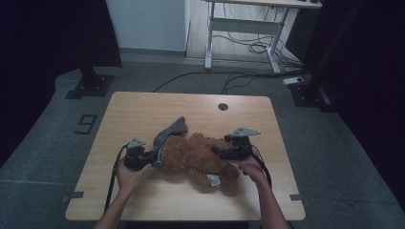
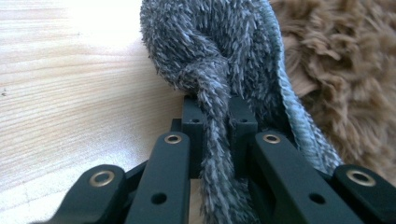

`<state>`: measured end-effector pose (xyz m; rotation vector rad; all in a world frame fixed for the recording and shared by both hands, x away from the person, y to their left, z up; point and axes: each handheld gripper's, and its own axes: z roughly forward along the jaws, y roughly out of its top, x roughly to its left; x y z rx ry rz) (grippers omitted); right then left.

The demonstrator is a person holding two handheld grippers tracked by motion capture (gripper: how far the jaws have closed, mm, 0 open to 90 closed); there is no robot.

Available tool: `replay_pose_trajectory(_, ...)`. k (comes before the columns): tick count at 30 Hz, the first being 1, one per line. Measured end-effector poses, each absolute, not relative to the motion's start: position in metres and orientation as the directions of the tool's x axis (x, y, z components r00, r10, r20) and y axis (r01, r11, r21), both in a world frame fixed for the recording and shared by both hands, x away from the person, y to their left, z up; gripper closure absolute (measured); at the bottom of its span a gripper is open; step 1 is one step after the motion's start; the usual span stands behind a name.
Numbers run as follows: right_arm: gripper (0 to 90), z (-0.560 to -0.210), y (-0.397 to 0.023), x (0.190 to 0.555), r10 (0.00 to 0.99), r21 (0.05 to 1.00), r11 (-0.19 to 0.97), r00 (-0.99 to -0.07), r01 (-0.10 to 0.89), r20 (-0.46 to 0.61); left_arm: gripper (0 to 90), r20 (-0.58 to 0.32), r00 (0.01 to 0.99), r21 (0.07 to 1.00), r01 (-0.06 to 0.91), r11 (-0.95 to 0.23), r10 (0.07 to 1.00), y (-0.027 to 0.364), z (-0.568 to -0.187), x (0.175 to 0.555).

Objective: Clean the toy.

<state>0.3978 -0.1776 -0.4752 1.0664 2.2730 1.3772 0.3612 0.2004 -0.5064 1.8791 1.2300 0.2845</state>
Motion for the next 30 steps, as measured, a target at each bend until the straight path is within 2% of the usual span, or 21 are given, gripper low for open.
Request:
replay_pose_trajectory(5, 15.9, -0.489, -0.184, 0.389, 0.698, 0.810, 0.266, -0.684, 0.522, 0.211, 80.4, -0.261, 0.498, 0.751, 0.643, -0.149, 0.827, 0.201, -0.510, 0.356)
replay_pose_trajectory(12, 14.8, -0.511, -0.186, 0.378, 0.676, 0.778, 0.218, -0.666, 0.589, 0.315, 80.6, -0.307, 0.493, 0.735, 0.666, -0.125, 0.814, 0.203, -0.517, 0.352)
replay_pose_trajectory(14, 17.3, -0.516, -0.185, 0.378, 0.657, 0.767, 0.207, -0.668, 0.607, 0.351, 80.8, -0.331, 0.491, 0.729, 0.675, -0.111, 0.806, 0.201, -0.517, 0.352)
replay_pose_trajectory(18, 35.7, -0.520, -0.183, 0.374, 0.625, 0.774, 0.189, -0.682, 0.604, 0.380, 81.8, -0.347, 0.491, 0.729, 0.678, -0.100, 0.799, 0.194, -0.516, 0.354)
replay_pose_trajectory(19, 42.2, -0.519, -0.182, 0.372, 0.620, 0.785, 0.192, -0.693, 0.589, 0.368, 82.1, -0.350, 0.491, 0.728, 0.678, -0.098, 0.798, 0.193, -0.515, 0.354)
replay_pose_trajectory(23, 52.0, -0.514, -0.179, 0.366, 0.613, 0.826, 0.204, -0.726, 0.525, 0.310, 82.6, -0.356, 0.488, 0.738, 0.670, -0.081, 0.797, 0.191, -0.510, 0.355)
replay_pose_trajectory(26, 54.3, -0.508, -0.178, 0.363, 0.602, 0.868, 0.211, -0.760, 0.449, 0.246, 82.6, -0.369, 0.486, 0.746, 0.664, -0.060, 0.793, 0.191, -0.504, 0.359)
replay_pose_trajectory(30, 54.5, -0.498, -0.176, 0.365, 0.649, 0.935, 0.193, -0.753, 0.297, 0.106, 82.0, -0.384, 0.491, 0.772, 0.636, -0.021, 0.782, 0.189, -0.492, 0.371)
